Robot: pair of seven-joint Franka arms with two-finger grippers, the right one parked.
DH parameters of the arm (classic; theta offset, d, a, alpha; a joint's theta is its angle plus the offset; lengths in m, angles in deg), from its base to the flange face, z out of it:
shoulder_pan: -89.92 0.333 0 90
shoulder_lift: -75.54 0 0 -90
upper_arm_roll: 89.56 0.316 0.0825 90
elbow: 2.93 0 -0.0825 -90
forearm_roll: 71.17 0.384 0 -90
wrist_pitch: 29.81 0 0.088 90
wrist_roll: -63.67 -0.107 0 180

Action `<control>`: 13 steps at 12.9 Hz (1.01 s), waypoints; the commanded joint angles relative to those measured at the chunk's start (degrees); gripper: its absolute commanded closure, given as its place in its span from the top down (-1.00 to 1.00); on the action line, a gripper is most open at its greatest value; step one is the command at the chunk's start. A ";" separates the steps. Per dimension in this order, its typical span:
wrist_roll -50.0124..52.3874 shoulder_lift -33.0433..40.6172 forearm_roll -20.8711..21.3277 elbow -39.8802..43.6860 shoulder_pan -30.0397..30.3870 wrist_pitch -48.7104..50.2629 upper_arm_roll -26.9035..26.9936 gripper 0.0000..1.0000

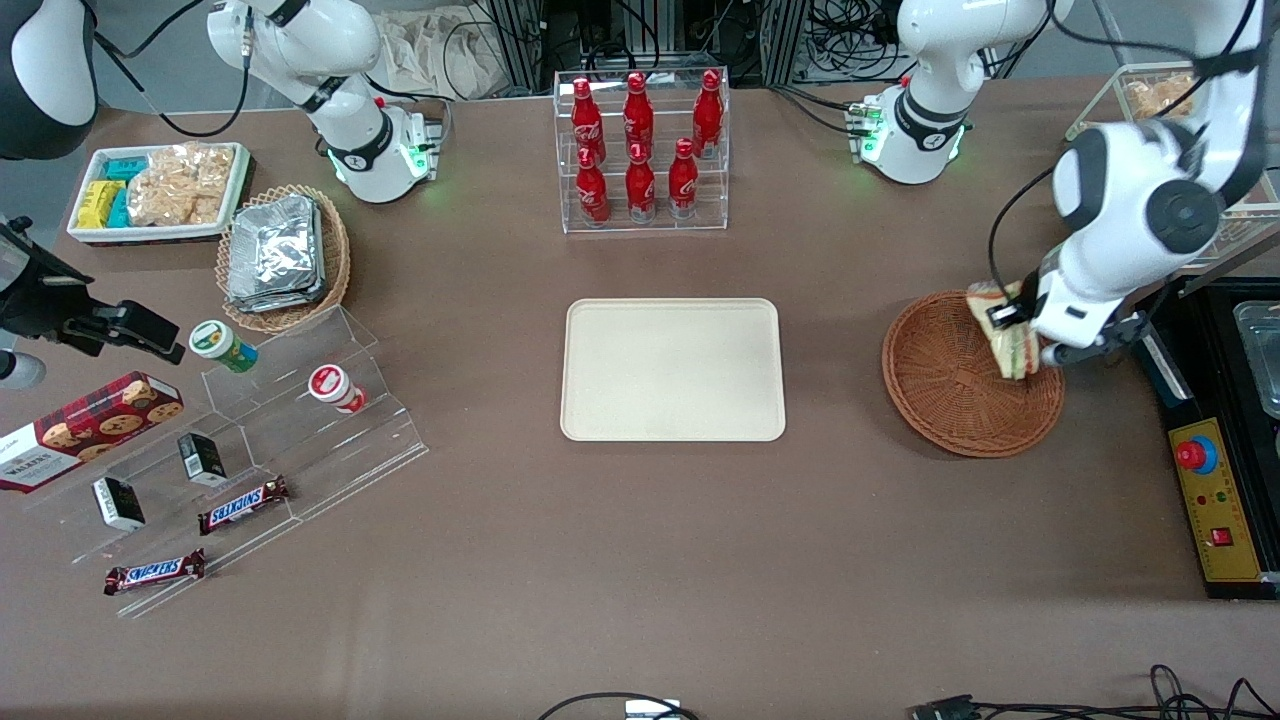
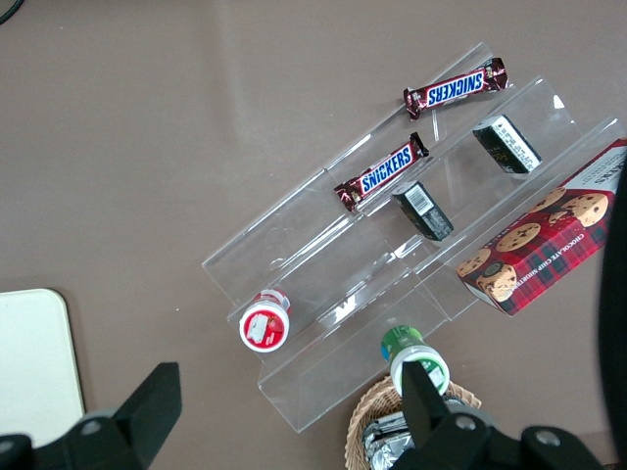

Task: Place sandwich from basket to tray
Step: 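Lift the sandwich up out of the basket with the left gripper, then carry the sandwich with the left gripper over the cream tray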

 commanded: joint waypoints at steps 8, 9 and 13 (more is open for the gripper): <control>10.59 -15.19 -1.24 36.76 -3.71 26.60 -12.88 -0.67; 17.08 -18.08 -0.89 38.00 -3.71 25.82 -17.36 -0.65; 32.78 -28.20 5.15 42.41 -4.41 20.90 -30.66 -0.66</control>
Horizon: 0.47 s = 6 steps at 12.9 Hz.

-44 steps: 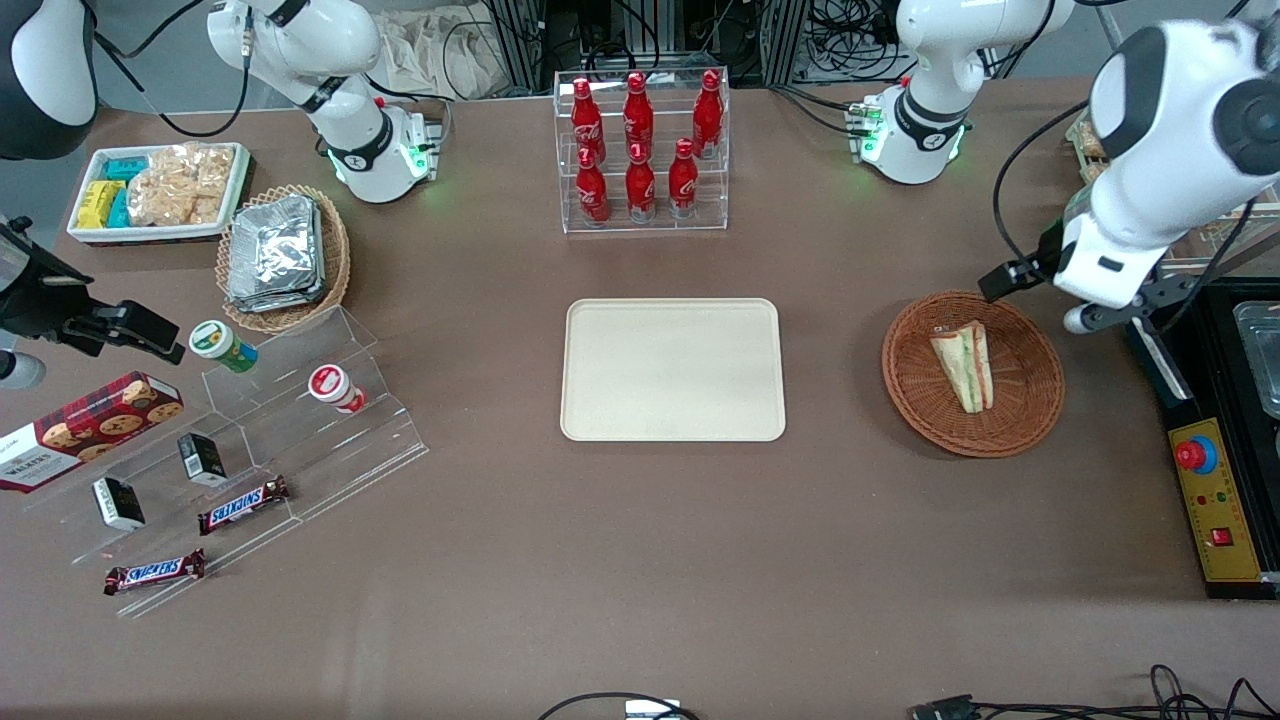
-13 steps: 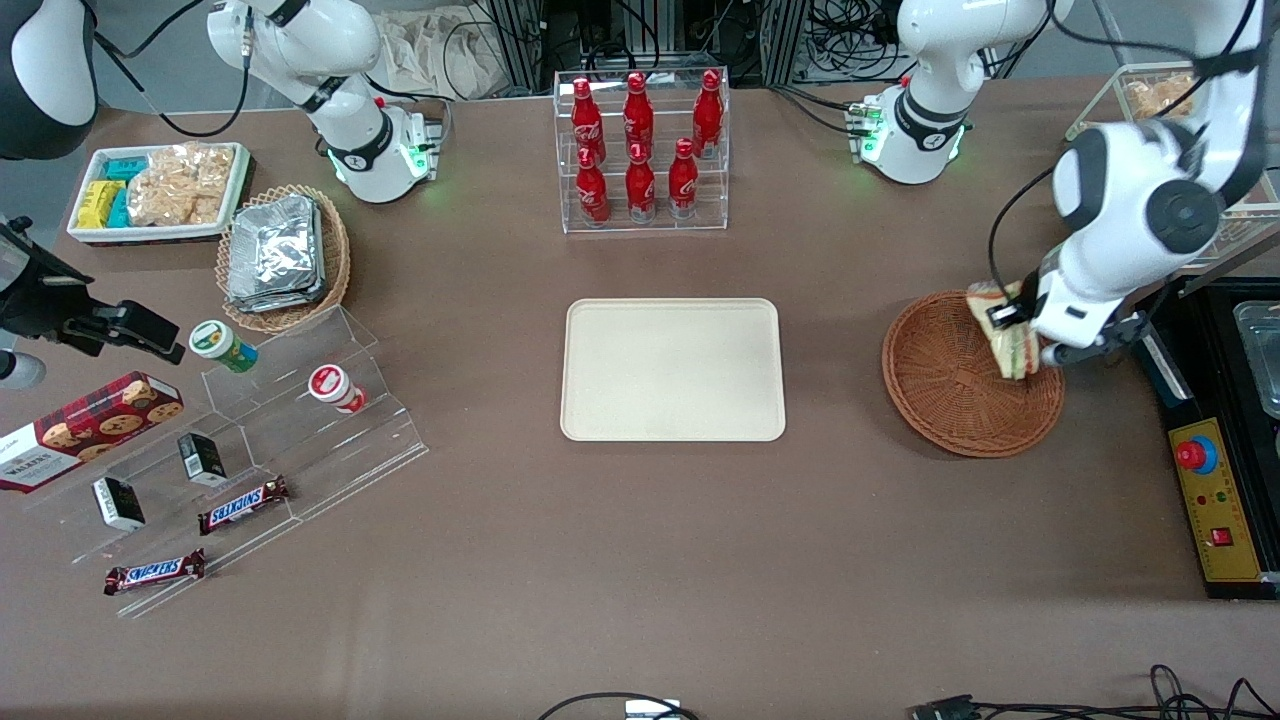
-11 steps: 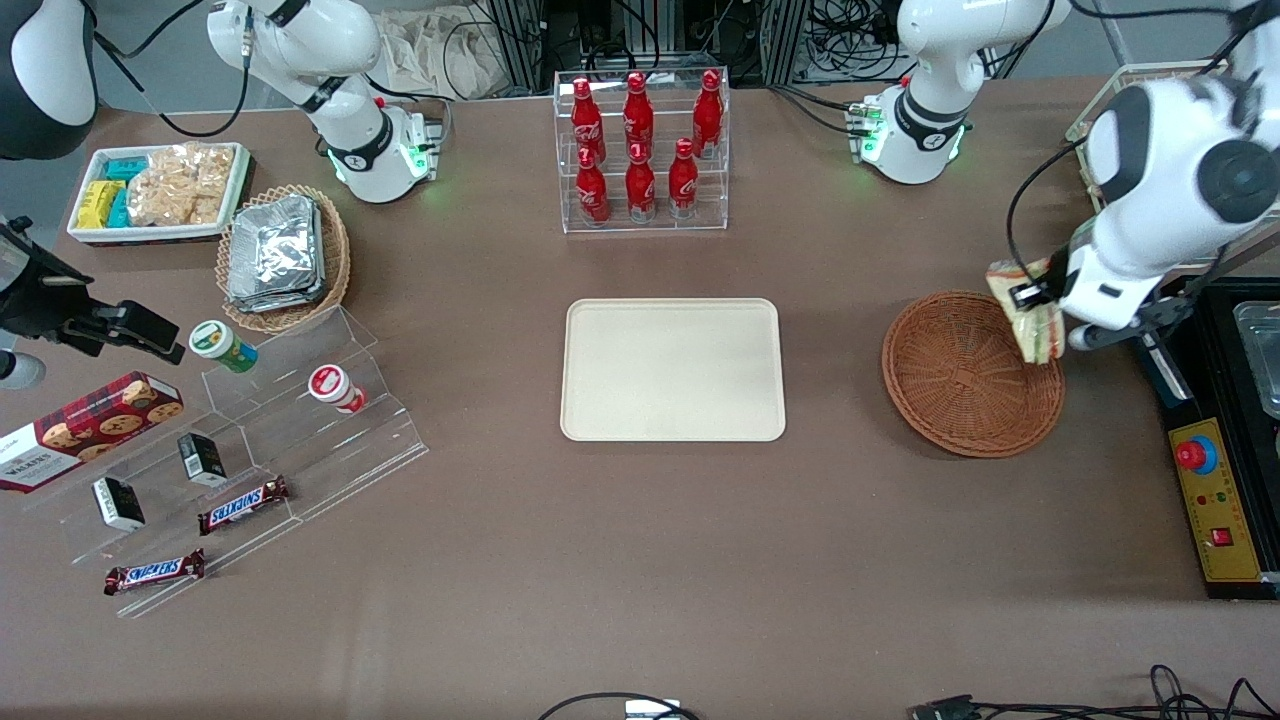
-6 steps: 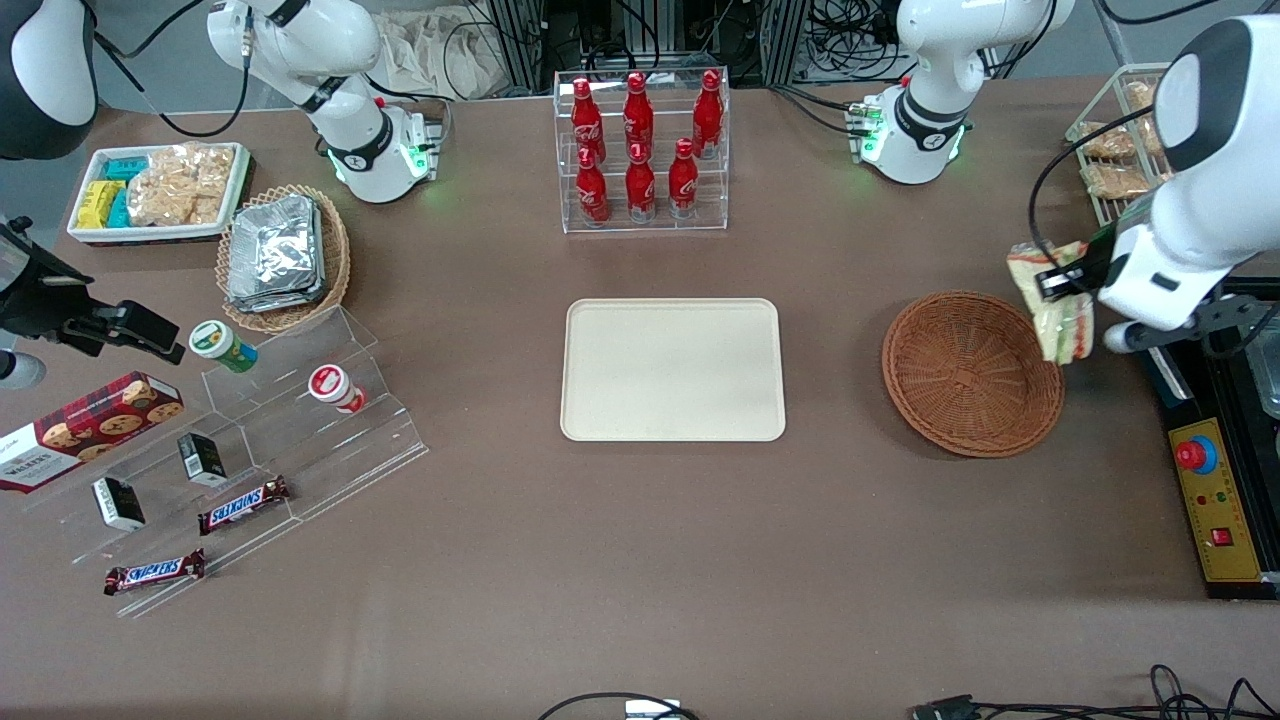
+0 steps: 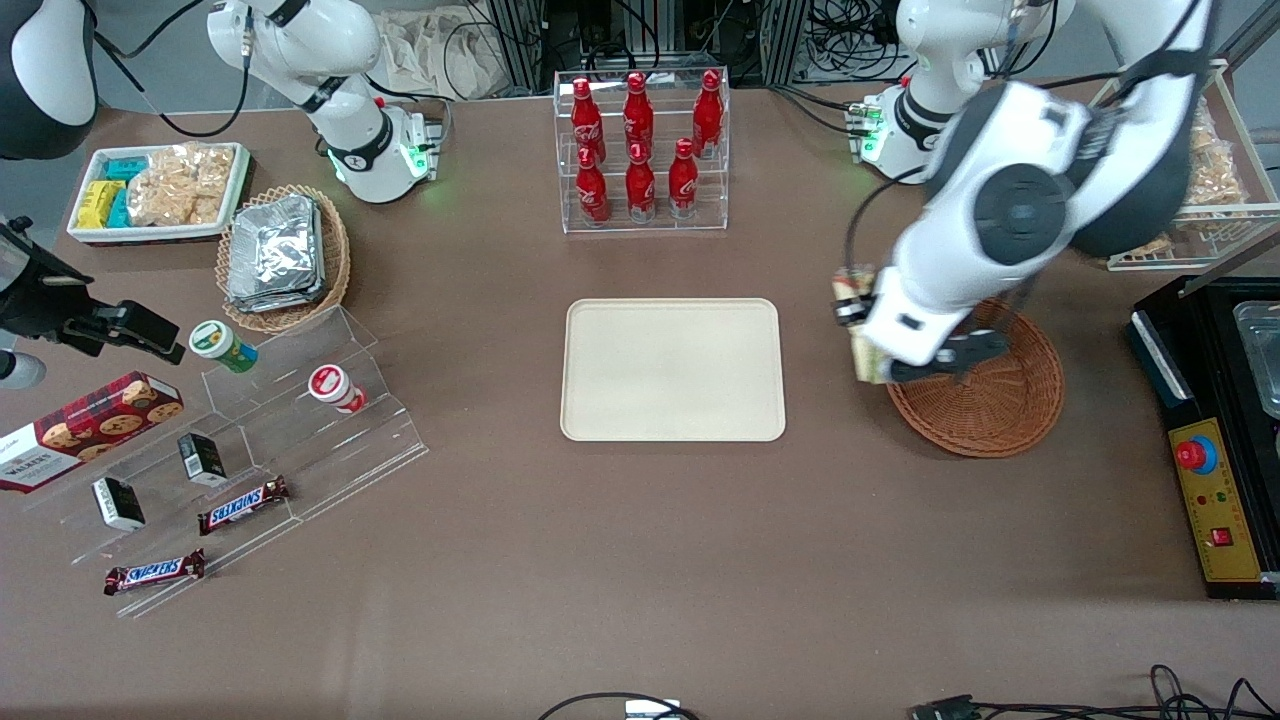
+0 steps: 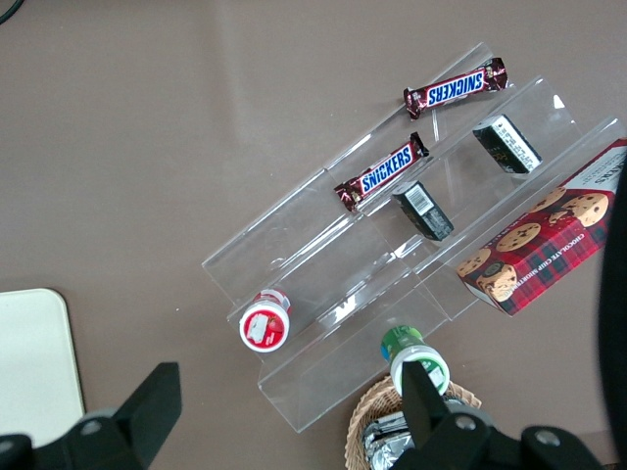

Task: Place sandwich from basket to tray
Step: 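Carry the sandwich with the left gripper over the cream tray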

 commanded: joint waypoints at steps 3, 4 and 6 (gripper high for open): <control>4.46 -7.42 4.87 -1.96 0.25 -7.28 -5.46 -0.66; 4.38 -7.34 4.95 -5.65 0.25 -11.84 -5.63 -0.67; 4.29 -7.51 7.14 -13.82 0.25 -22.82 -5.81 -0.68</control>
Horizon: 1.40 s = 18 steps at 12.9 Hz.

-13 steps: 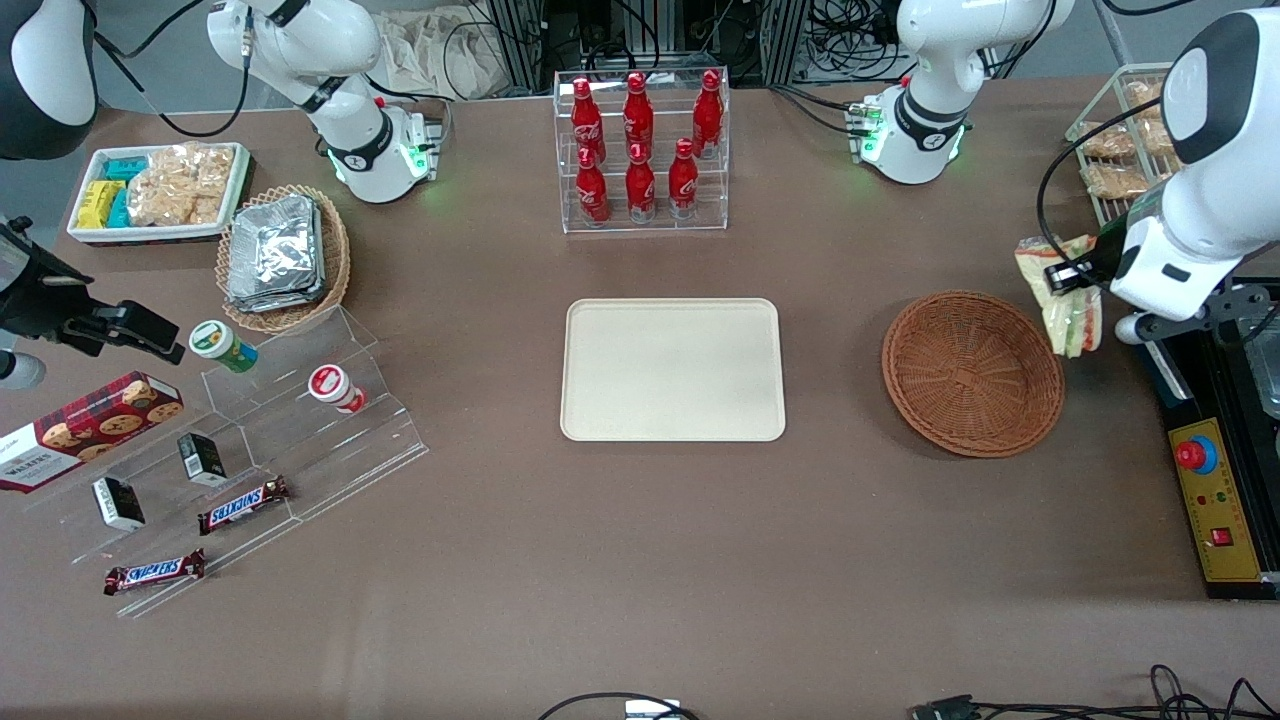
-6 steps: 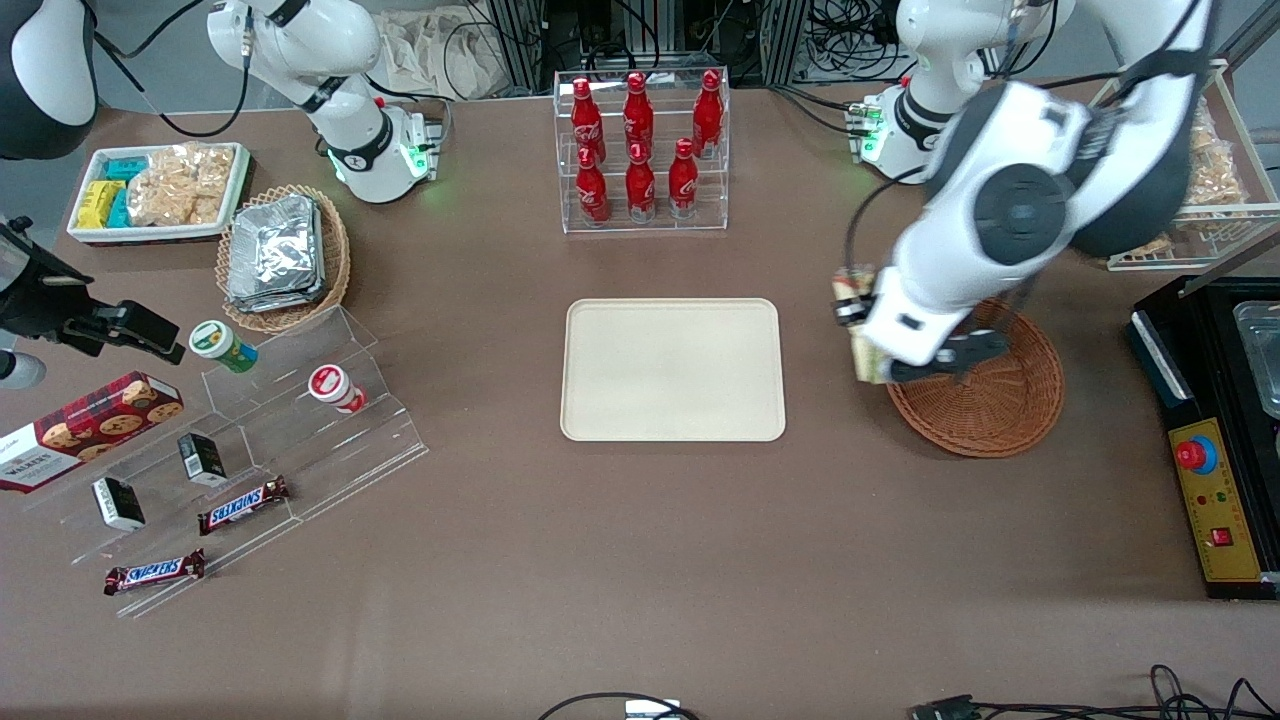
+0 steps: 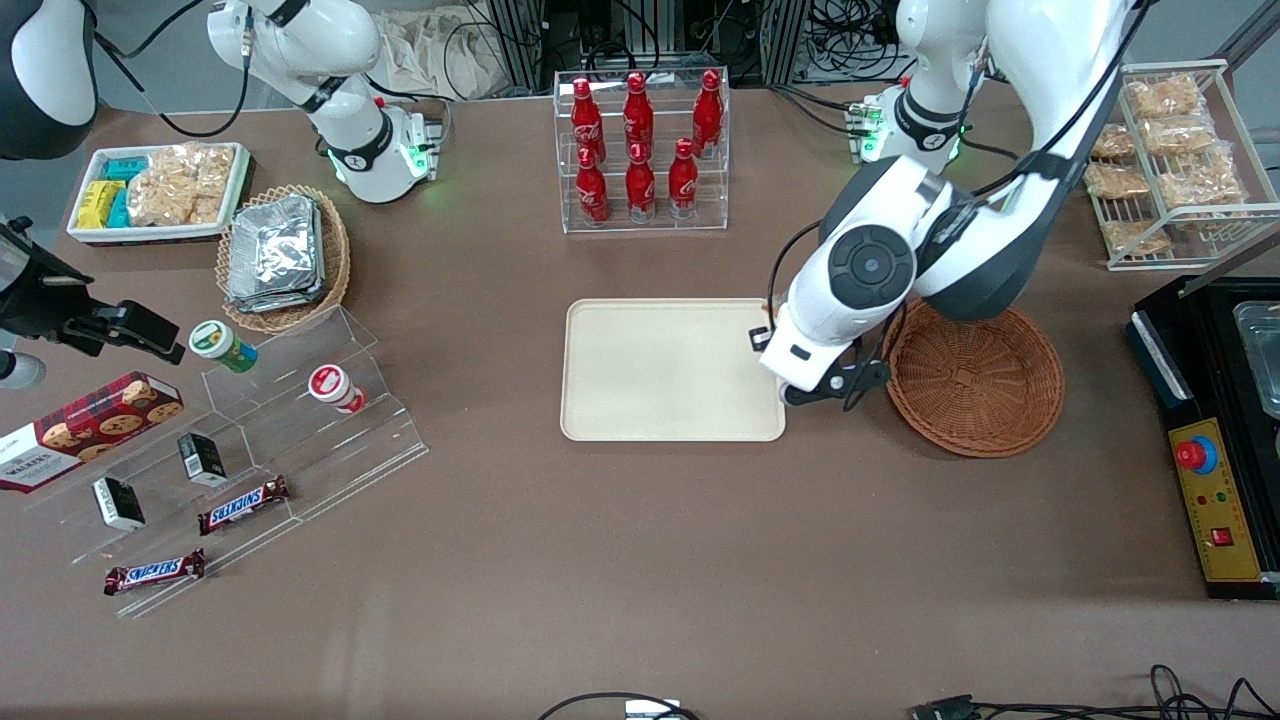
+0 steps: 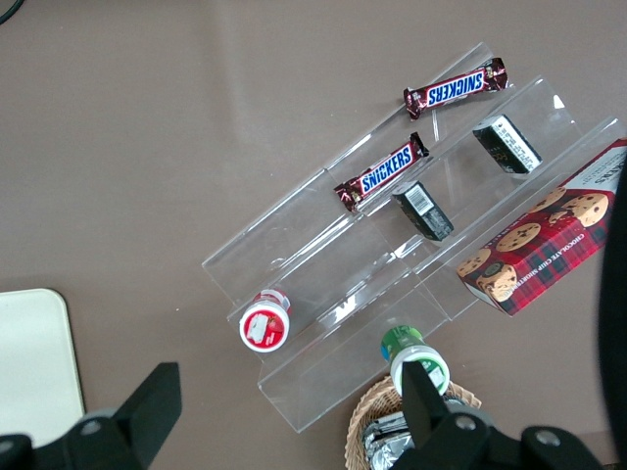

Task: Place sandwich from basket to tray
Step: 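Carry the sandwich with the left gripper over the cream tray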

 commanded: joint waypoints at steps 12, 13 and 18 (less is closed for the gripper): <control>1.51 -11.69 11.74 -11.88 -1.45 -20.62 -0.96 -0.04; 2.56 -11.69 11.74 -11.88 -1.19 -20.53 -0.88 0.97; 3.80 -8.89 11.21 -11.35 -0.66 -16.16 -1.14 1.00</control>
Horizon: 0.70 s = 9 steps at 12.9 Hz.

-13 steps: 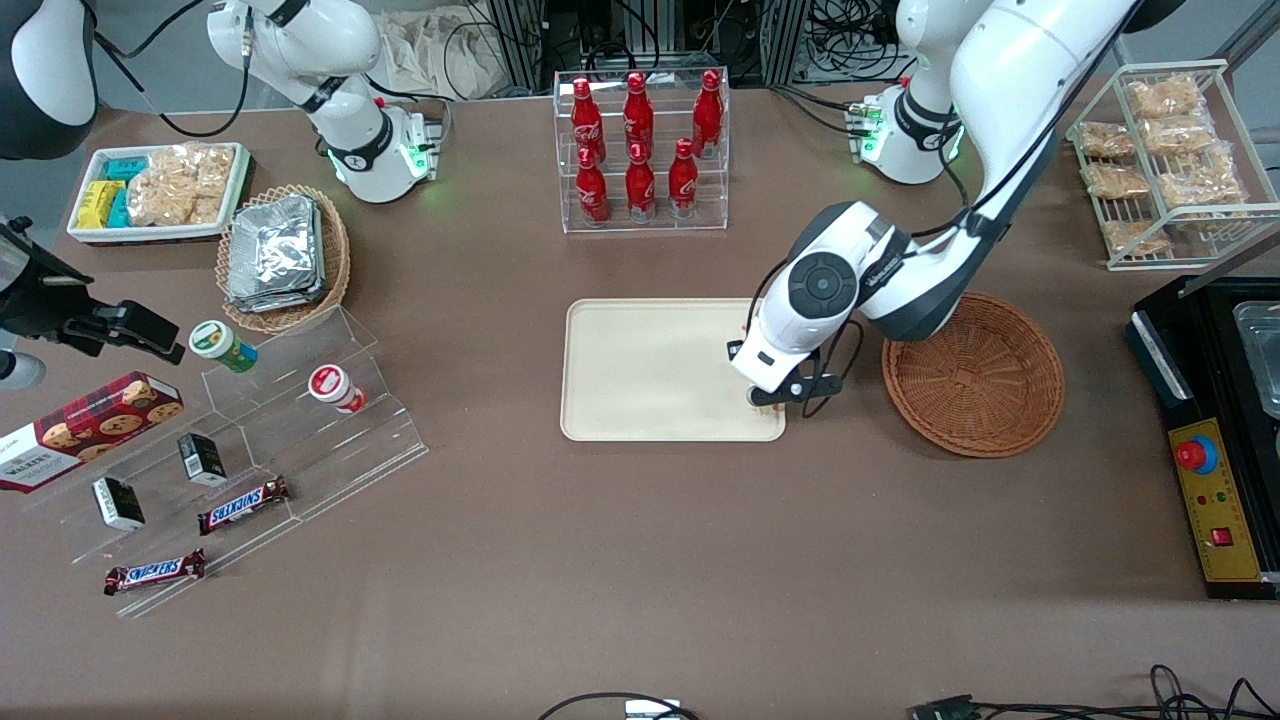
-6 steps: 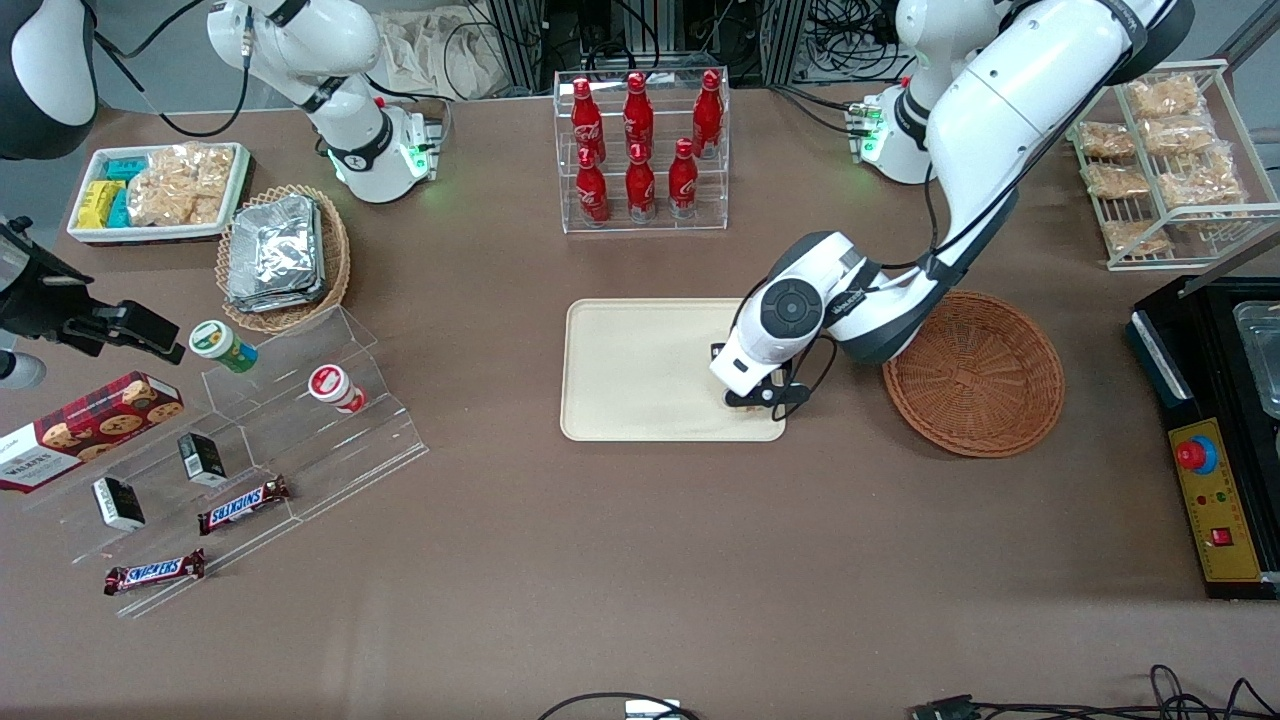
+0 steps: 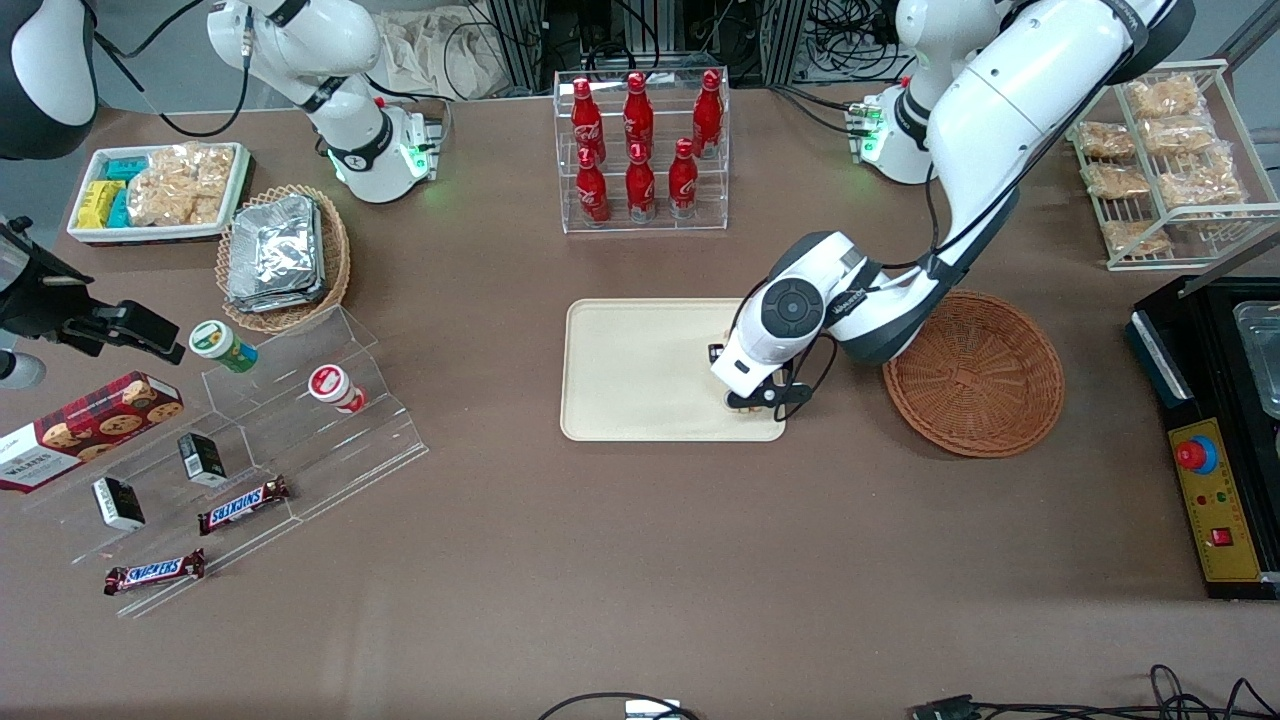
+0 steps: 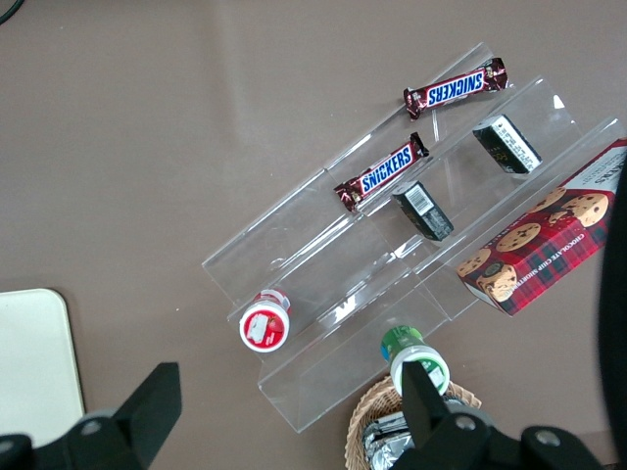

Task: Place sandwich from basket to tray
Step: 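Carry the sandwich with the left gripper over the cream tray, then lower the sandwich onto the tray and open the left gripper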

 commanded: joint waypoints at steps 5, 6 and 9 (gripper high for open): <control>0.99 11.30 -4.86 5.53 0.66 14.24 -0.65 1.00; 0.81 12.62 -5.31 7.46 0.75 16.98 -0.65 1.00; -1.11 17.36 -8.82 13.97 0.84 25.93 -0.21 1.00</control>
